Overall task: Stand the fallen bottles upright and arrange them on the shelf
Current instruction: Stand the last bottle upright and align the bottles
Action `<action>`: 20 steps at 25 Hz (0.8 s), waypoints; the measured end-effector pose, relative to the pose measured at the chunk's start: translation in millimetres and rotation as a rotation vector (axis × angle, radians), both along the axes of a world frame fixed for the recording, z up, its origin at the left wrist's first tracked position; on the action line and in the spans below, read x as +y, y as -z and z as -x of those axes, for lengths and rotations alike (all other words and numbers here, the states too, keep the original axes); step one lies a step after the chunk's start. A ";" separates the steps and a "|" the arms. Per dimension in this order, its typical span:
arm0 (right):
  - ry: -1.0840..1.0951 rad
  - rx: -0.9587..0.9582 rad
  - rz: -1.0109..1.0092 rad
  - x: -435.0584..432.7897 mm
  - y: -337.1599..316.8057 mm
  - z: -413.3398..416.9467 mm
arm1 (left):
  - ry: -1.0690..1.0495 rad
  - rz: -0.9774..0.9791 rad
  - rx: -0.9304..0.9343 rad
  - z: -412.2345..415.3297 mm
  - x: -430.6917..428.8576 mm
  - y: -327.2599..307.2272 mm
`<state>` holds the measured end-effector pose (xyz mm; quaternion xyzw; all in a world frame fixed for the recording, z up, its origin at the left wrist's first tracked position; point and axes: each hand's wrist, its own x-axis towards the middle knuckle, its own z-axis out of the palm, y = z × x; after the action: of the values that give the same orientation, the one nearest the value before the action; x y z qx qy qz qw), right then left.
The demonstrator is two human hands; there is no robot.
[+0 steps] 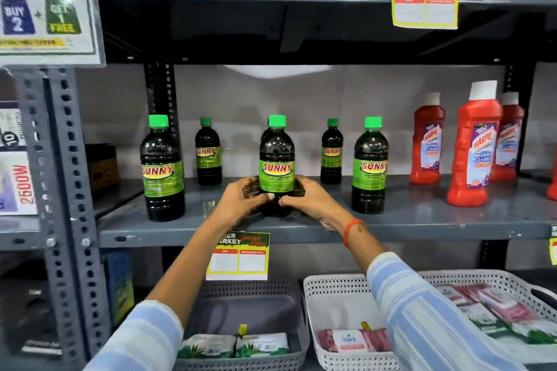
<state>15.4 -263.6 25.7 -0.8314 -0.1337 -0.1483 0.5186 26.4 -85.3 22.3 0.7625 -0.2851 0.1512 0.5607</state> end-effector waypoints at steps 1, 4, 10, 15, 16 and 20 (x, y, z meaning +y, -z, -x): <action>0.004 0.006 -0.008 -1.6 1.0 -1.6 | 0.004 0.005 -0.005 -3.1 -1.8 0.9; 0.006 0.002 -0.005 -4.3 3.8 -6.1 | 0.005 0.016 0.003 -8.6 -2.5 4.4; 0.138 -0.180 -0.069 6.4 1.9 5.7 | -0.213 0.104 -0.087 4.4 -1.6 9.1; 0.422 -0.970 0.028 61.0 -3.7 33.6 | -0.821 0.071 -0.449 27.7 49.5 19.1; 0.332 -0.985 0.092 79.9 -8.0 35.4 | -0.887 0.060 -0.414 28.3 67.6 17.4; 0.023 -0.403 0.216 150.2 -13.0 7.9 | -0.752 -0.116 -0.113 6.7 134.3 13.9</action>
<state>7.5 -113.4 38.7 -0.8370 -0.2403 -0.3021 0.3878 19.6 49.0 8.4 0.8349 -0.0241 0.3716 0.4053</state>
